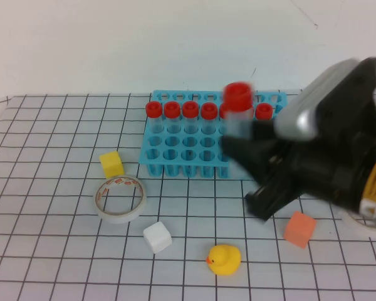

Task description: Place the test tubes

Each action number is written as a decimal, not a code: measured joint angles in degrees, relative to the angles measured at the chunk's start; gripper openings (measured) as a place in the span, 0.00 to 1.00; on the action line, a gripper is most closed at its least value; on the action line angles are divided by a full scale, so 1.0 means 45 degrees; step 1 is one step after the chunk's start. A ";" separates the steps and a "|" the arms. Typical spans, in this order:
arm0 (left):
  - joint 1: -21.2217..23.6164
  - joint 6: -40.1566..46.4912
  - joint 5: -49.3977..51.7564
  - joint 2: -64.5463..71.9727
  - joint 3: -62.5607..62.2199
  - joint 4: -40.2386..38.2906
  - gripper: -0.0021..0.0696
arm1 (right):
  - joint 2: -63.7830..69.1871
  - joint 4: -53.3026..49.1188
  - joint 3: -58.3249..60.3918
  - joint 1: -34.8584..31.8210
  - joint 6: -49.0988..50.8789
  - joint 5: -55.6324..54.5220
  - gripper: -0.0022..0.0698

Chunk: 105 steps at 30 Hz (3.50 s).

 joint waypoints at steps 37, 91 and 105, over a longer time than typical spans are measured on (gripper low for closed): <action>-0.6687 0.0193 -0.2762 0.4183 -0.1678 -0.0227 0.81 | 0.4221 -0.1827 -0.0942 0.1457 0.0020 -0.5542 0.35; -0.6789 0.0303 -0.5373 0.4825 -0.1977 0.0959 0.40 | 0.0655 -0.3144 -0.0961 0.1755 0.0072 0.0899 0.63; -0.6789 -0.3185 -0.8992 0.9406 -0.3998 0.5410 0.40 | -0.5561 -0.0818 -0.0777 0.1755 -0.0096 0.8395 0.04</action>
